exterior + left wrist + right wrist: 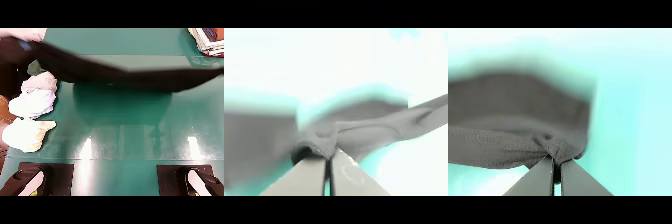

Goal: Fold the shirts.

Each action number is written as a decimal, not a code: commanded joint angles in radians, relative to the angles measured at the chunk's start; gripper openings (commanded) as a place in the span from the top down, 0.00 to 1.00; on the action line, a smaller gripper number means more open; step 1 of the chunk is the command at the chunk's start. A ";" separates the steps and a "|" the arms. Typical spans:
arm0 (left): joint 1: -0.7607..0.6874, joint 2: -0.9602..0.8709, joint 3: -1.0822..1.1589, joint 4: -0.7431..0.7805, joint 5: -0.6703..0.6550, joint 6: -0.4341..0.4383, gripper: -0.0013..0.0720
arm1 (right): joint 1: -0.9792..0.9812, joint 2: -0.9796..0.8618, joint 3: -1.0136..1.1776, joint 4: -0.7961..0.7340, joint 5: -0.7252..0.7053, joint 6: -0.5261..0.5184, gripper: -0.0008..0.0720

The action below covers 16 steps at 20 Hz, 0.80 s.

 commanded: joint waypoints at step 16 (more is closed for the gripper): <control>0.015 -0.017 0.180 0.054 -0.105 -0.130 0.95 | -0.021 -0.237 0.475 -0.010 0.316 0.046 0.97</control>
